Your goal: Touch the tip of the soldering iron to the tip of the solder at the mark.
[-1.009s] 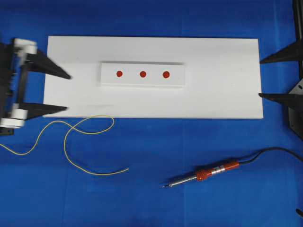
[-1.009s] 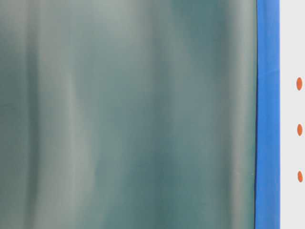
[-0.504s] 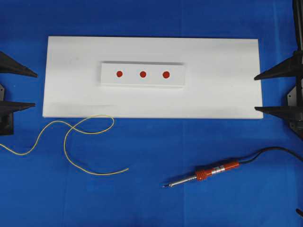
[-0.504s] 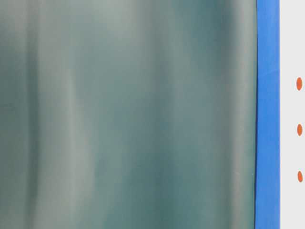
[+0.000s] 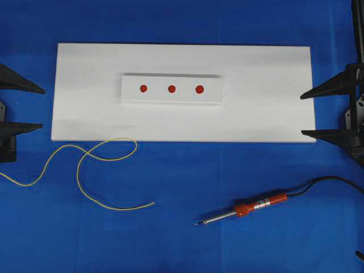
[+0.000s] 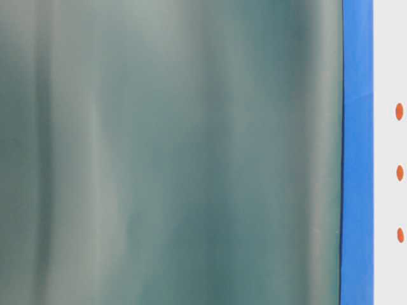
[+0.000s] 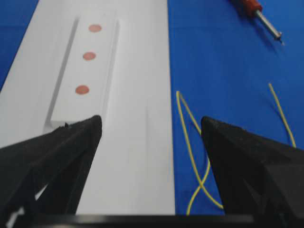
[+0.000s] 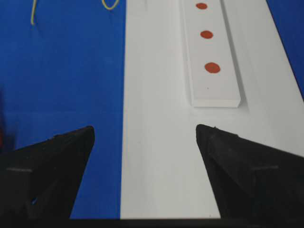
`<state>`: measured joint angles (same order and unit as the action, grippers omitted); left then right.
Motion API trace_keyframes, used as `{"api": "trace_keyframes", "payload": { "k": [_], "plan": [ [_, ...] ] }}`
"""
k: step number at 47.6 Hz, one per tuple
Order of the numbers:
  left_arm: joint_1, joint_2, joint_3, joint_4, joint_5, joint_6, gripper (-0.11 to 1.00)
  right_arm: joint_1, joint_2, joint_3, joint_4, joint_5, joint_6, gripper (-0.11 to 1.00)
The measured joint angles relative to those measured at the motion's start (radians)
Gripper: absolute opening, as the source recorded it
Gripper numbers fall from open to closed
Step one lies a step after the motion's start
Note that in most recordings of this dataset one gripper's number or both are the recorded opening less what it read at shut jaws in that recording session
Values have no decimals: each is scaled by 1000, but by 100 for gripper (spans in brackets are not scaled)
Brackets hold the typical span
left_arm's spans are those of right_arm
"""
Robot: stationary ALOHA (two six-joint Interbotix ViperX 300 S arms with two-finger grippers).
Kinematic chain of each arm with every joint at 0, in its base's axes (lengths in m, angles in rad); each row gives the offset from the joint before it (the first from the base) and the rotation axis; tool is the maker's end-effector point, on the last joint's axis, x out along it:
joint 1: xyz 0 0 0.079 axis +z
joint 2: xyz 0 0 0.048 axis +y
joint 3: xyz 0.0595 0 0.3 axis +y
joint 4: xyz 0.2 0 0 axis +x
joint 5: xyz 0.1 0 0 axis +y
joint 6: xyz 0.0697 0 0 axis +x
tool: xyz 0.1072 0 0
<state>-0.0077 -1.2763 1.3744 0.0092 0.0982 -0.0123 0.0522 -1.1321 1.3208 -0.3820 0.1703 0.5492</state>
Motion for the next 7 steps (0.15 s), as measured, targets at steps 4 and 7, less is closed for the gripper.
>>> {"api": "trace_keyframes", "payload": {
  "k": [4,7],
  "plan": [
    [0,0,0,0,0,0,80,0,0,2,0,0,0,85],
    [0,0,-2,0,0,2,80,2,2,0,0,0,0,85]
  ]
}}
